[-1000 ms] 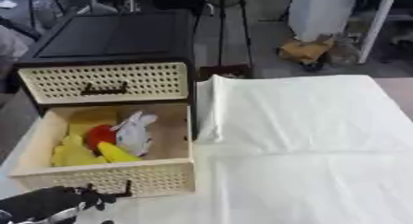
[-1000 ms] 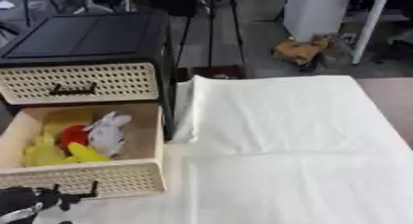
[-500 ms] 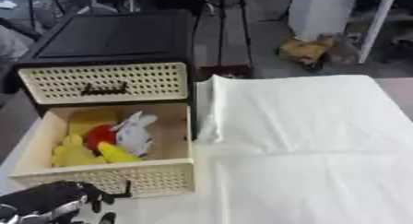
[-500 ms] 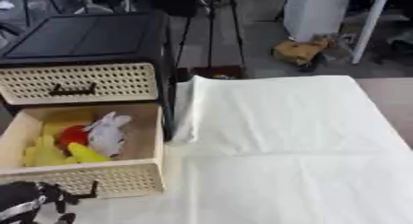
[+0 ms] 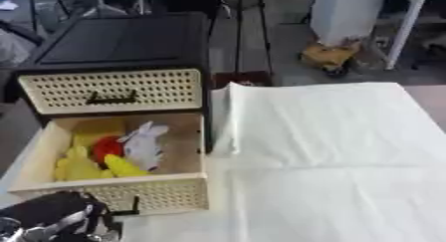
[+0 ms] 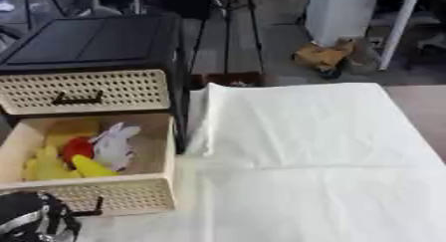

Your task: Pick up objects from table and place into drawer.

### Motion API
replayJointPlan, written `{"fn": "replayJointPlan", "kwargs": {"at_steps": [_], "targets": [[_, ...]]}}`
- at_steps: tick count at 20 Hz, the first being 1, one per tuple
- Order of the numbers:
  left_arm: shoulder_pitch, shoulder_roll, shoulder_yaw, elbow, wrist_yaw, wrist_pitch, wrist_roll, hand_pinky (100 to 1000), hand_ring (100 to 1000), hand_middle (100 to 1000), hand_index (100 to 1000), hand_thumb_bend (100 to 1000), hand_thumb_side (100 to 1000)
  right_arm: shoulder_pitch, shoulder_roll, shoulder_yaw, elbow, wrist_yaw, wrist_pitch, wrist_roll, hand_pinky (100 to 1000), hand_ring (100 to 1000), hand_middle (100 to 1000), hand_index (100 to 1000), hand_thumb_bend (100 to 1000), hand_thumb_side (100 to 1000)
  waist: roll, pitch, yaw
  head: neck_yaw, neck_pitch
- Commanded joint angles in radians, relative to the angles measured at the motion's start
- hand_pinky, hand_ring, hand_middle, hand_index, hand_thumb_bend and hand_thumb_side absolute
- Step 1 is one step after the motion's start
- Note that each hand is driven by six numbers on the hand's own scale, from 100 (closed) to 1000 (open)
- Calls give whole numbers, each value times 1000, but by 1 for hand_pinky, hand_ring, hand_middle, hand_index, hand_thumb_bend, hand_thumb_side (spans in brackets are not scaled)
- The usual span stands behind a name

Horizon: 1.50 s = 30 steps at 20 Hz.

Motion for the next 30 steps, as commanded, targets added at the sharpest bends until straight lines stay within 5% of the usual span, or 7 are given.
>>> {"fn": "replayJointPlan", "kwargs": {"at_steps": [1,30], "targets": [[-17,19,22,-13,-17,5,8,186,389,915,1000,100,1000,-19,-11,-7,-16,5,0,-3,422,505,454,637,100,880,0,-18,1,2,-15],[-87,-19,43,40,-2,2,65,204,392,915,1000,100,1000,-22,0,-9,-16,6,4,-2,422,502,456,626,100,873,6,-8,-7,-1,-22]]}}
